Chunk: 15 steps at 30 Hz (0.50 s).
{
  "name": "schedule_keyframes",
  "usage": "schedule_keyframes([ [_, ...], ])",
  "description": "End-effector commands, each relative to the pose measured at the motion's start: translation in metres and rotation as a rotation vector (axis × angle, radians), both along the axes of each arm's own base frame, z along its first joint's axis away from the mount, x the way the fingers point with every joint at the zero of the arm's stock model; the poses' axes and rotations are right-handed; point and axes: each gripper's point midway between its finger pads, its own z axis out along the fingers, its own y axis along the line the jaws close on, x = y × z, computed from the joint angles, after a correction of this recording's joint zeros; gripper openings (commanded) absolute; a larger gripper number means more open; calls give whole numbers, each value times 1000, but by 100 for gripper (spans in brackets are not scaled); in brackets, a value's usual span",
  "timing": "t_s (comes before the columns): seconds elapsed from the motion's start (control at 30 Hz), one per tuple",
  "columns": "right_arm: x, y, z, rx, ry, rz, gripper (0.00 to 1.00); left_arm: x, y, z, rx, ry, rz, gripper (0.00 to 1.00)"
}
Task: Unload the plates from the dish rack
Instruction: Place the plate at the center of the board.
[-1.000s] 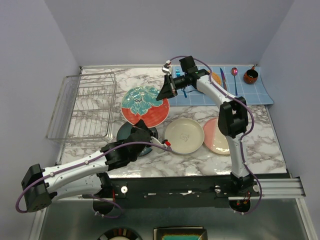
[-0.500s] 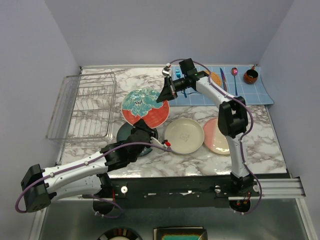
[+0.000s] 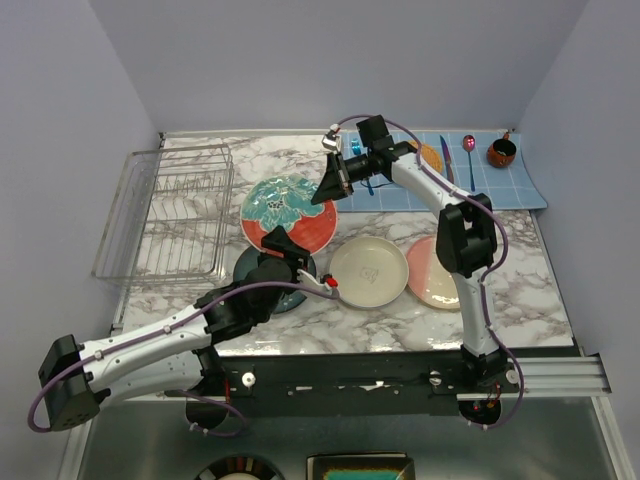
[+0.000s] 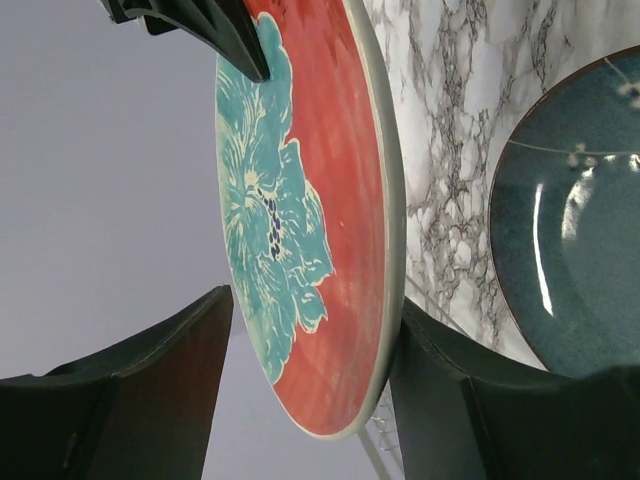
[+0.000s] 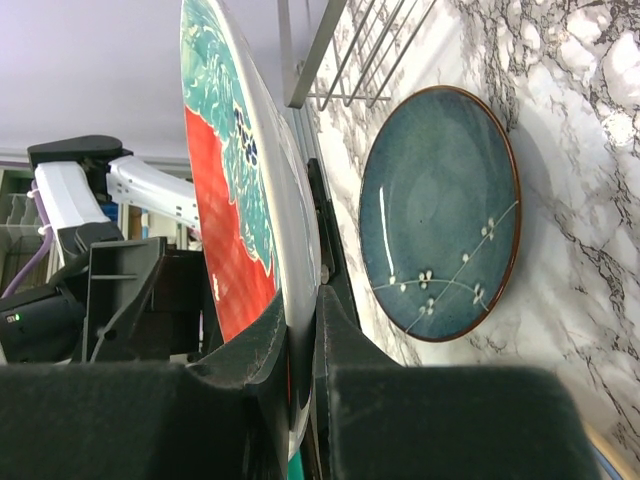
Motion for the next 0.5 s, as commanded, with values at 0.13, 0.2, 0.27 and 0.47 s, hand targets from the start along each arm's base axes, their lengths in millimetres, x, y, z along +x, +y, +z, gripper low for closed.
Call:
schedule_keyframes([
  [0.13, -23, 2, 52, 104, -50, 87, 1, 2, 16, 5, -40, -21, 46, 78],
  [0.2, -22, 2, 53, 103, -57, 82, 1, 0, 19, -2, -22, -8, 45, 81],
  [0.27, -20, 0, 57, 108, -62, 80, 1, -2, 21, -8, -6, 4, 39, 84],
  [0.47, -11, -6, 61, 117, -68, 60, 1, -7, 24, -23, 31, 40, 30, 89],
])
